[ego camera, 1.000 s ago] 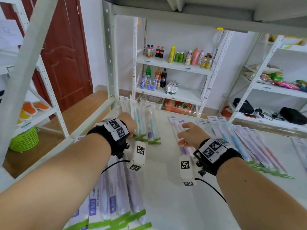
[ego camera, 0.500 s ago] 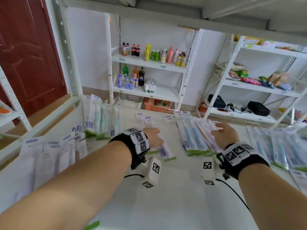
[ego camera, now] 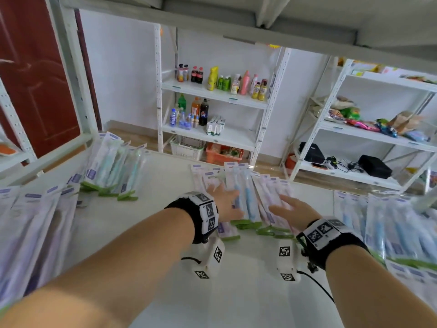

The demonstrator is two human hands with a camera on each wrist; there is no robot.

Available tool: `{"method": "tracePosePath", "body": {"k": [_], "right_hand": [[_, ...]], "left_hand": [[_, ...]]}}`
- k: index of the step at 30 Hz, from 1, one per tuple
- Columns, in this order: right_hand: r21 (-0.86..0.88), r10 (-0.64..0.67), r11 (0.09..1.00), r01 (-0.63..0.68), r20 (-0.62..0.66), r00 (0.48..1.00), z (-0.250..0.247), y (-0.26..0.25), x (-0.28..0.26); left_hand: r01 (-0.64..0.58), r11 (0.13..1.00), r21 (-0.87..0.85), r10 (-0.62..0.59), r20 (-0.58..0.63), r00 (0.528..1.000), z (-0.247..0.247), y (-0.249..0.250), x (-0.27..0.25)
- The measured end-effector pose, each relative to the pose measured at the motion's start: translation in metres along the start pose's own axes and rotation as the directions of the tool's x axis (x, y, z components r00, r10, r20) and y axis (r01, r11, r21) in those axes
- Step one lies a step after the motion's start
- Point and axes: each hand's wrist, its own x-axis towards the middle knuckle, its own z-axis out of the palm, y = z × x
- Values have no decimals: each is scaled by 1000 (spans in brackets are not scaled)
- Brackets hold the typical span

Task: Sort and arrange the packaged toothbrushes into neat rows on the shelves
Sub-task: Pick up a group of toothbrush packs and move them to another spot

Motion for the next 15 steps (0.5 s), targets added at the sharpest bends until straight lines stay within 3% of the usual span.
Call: {"method": "tracePosePath", "body": {"k": [6,15], "right_hand": [[-31,-119,992,122,88,989,7,-3,2],[-61,-169,982,178,126,978,11,-3,-26]], "left_hand": [[-39,998,42,36,68,997,0,21,3],[-153,988,18,150,109,983,6,22,-25]]}}
